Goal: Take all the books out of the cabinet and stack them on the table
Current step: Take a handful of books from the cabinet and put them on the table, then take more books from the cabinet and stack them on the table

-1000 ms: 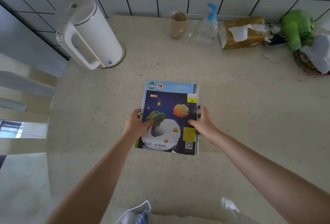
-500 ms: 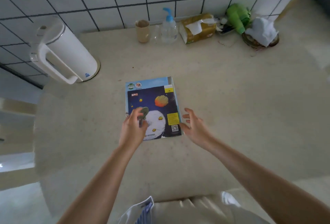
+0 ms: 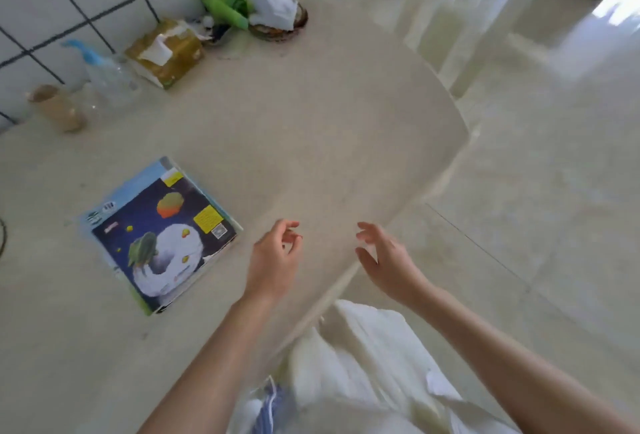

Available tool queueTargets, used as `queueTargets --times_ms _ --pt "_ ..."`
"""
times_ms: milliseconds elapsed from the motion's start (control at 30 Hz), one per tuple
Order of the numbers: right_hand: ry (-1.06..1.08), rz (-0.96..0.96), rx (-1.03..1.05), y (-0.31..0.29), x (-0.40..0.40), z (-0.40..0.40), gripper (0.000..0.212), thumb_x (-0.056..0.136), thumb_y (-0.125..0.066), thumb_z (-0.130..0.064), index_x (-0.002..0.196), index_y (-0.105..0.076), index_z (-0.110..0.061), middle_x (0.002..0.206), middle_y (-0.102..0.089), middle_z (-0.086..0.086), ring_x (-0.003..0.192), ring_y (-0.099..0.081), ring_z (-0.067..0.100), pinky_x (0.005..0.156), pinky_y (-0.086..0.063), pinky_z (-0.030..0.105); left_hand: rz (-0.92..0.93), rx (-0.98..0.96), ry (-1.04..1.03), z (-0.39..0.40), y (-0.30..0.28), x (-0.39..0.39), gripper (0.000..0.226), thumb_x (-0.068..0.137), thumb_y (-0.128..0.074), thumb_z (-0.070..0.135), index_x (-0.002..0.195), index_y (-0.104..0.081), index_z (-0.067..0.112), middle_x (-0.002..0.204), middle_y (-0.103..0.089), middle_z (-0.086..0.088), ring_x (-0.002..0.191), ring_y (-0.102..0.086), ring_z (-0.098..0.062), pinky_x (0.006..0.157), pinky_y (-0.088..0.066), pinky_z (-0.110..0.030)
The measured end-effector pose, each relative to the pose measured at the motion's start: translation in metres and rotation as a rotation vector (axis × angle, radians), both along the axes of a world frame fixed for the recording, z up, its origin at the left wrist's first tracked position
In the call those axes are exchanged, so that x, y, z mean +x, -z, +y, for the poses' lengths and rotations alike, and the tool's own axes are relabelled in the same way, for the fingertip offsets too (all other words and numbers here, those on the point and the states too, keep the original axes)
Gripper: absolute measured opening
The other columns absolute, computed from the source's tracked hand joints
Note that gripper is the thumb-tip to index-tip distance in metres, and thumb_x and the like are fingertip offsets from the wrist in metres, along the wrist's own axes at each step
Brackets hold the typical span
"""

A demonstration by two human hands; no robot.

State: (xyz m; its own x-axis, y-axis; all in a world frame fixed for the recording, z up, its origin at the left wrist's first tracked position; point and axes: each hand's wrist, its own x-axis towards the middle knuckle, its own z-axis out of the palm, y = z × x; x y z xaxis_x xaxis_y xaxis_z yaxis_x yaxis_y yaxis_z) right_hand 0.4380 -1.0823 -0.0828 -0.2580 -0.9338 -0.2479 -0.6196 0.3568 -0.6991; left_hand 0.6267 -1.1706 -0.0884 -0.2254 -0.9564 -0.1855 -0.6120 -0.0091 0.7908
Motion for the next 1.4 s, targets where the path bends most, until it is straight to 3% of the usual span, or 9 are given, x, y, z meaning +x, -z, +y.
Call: queueTargets --times_ms 133,267,500,600,900,1100,1233,1400 --pt "0.233 -0.008 0.001 0.002 -0.037 0.079 0.040 0.094 -0.055 -0.017 0.133 -0.047 -0.009 0.120 -0.061 0.005 0.113 -0.057 0.024 0.098 -0.045 0.036 -0.009 -0.022 0.238 0.033 -0.007 -0.063 0.020 0.088 -0.061 0.013 0.106 -0.065 0.019 0.087 -0.071 0.003 0.083 -0.066 -0.013 0.080 -0.054 -0.032" --pt "0.439 0.037 0.024 -0.002 -0.073 0.164 0.040 0.094 -0.055 -0.015 0.133 -0.049 -0.008 0.120 -0.064 0.005 0.112 -0.059 0.019 0.092 -0.038 0.021 -0.023 -0.018 0.443 0.083 -0.011 -0.126 0.021 0.088 -0.061 0.012 0.108 -0.065 0.018 0.087 -0.072 0.002 0.080 -0.066 -0.014 0.078 -0.051 -0.027" --pt "0.765 0.026 0.055 -0.007 -0.117 0.352 0.043 0.092 -0.057 -0.015 0.133 -0.048 -0.008 0.119 -0.064 0.007 0.109 -0.061 0.022 0.097 -0.046 0.036 -0.050 0.034 0.817 0.225 -0.008 -0.237 0.020 0.088 -0.062 0.010 0.106 -0.065 0.015 0.084 -0.072 -0.002 0.077 -0.068 -0.017 0.078 -0.055 -0.032" --pt "0.949 0.003 0.063 -0.008 -0.121 0.437 0.042 0.092 -0.057 -0.017 0.133 -0.048 -0.010 0.119 -0.063 0.006 0.109 -0.060 0.021 0.096 -0.046 0.033 -0.039 0.069 1.001 0.302 -0.001 -0.281 0.020 0.087 -0.063 0.010 0.106 -0.065 0.016 0.084 -0.071 -0.003 0.078 -0.068 -0.018 0.079 -0.057 -0.039" --pt "1.519 -0.047 0.030 -0.008 -0.118 0.608 0.039 0.093 -0.056 -0.015 0.130 -0.049 -0.006 0.120 -0.063 0.009 0.110 -0.059 0.021 0.090 -0.039 0.020 -0.050 0.141 1.470 0.492 0.008 -0.371 0.026 0.085 -0.064 0.004 0.099 -0.062 0.026 0.080 -0.067 0.003 0.077 -0.064 -0.013 0.080 -0.055 -0.035" --pt "1.828 -0.067 0.036 -0.008 -0.126 0.697 0.040 0.095 -0.054 -0.019 0.133 -0.047 -0.012 0.125 -0.060 0.005 0.115 -0.056 0.018 0.096 -0.042 0.028 -0.083 0.135 1.724 0.598 0.010 -0.433 0.025 0.085 -0.061 0.005 0.106 -0.064 0.019 0.084 -0.070 0.001 0.080 -0.065 -0.014 0.077 -0.050 -0.025" --pt "1.972 -0.047 0.076 -0.011 -0.146 0.748 0.043 0.094 -0.054 -0.021 0.135 -0.046 -0.012 0.127 -0.059 0.003 0.117 -0.055 0.019 0.097 -0.042 0.029 -0.095 0.112 1.888 0.657 0.010 -0.483 0.026 0.085 -0.058 0.003 0.107 -0.063 0.018 0.081 -0.069 0.004 0.076 -0.062 -0.010 0.064 -0.041 -0.004" --pt "2.115 -0.029 0.132 -0.019 -0.175 0.801 0.043 0.093 -0.057 -0.018 0.134 -0.047 -0.009 0.127 -0.060 0.006 0.117 -0.056 0.022 0.101 -0.043 0.033 -0.147 0.105 2.061 0.728 0.008 -0.542 0.026 0.086 -0.058 0.011 0.109 -0.062 0.023 0.086 -0.070 0.005 0.083 -0.063 -0.010 0.068 -0.046 -0.020"
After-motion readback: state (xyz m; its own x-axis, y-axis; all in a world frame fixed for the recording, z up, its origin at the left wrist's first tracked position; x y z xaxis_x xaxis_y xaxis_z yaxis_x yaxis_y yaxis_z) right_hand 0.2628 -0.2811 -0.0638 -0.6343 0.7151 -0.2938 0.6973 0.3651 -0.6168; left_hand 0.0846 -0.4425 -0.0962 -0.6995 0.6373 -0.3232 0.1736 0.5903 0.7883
